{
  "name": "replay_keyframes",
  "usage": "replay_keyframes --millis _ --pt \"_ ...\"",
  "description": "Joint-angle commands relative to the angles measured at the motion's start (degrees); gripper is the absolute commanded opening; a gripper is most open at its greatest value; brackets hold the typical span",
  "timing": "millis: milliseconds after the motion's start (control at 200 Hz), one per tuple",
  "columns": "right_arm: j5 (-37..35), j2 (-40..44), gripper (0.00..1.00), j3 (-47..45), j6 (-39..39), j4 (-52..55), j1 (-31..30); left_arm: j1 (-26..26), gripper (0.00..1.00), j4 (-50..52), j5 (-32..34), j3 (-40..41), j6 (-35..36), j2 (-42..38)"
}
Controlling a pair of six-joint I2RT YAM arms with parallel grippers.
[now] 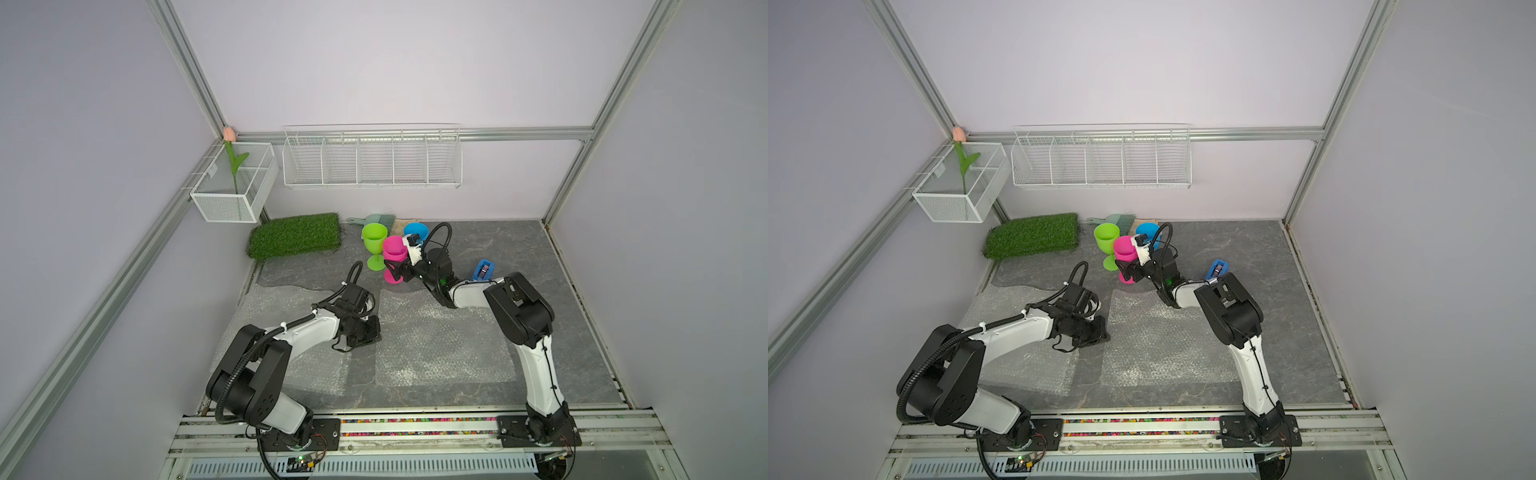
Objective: Wrap wine glasses in bubble wrap
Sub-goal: Pick up the wine glass at the center of the board.
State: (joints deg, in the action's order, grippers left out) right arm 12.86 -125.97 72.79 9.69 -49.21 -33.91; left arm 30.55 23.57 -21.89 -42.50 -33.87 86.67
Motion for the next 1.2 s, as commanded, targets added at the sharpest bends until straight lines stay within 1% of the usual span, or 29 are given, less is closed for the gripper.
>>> replay_keyframes --millis 0,50,160,310,515,710,800,910,1015,1100,1200 --pt "-0.4 -0.5 0.97 0.6 0.9 -2.9 -0.4 0.2 0.1 0.9 1.0 0.5 -0.9 -1.6" --pt "-0.2 -0.1 1.0 0.3 1.0 -3.3 -0.4 0.2 0.1 1.1 1.2 0.5 -0.9 -1.8" --pt "0.0 1.0 0.91 -0.7 1.7 -4.1 -0.4 0.2 0.1 1.3 1.4 0.3 -1.0 -2.4" --pt "0.3 2.7 0.83 -1.5 1.9 -4.0 -0.5 0.2 0.1 2.1 2.0 -0.1 -0.8 -3.4" --pt "0.1 5.8 0.81 -3.3 1.9 -3.6 -0.8 0.2 0.11 5.0 4.0 -1.9 0.1 -5.6" --pt "-0.1 11.6 0.79 -5.8 1.6 -1.2 -1.4 0.2 0.13 8.5 7.4 -3.7 1.4 -8.5" --pt "-0.5 15.5 0.78 -7.6 1.9 1.8 -1.9 0.0 0.14 9.6 8.3 -4.3 2.2 -9.1" --pt "-0.1 21.0 0.77 -9.5 3.8 7.5 -2.2 -0.1 0.18 9.3 7.6 -4.4 3.1 -8.9" --pt "0.5 26.8 0.73 -11.3 9.0 15.4 -2.3 -0.1 0.2 8.9 7.4 -4.2 3.7 -8.8" --pt "1.3 31.3 0.73 -12.3 13.8 23.2 -2.3 -0.4 0.21 8.9 7.6 -4.0 4.3 -8.7" --pt "4.0 35.8 0.73 -12.6 18.7 34.1 -2.5 -0.6 0.22 8.9 7.7 -3.8 5.6 -7.9"
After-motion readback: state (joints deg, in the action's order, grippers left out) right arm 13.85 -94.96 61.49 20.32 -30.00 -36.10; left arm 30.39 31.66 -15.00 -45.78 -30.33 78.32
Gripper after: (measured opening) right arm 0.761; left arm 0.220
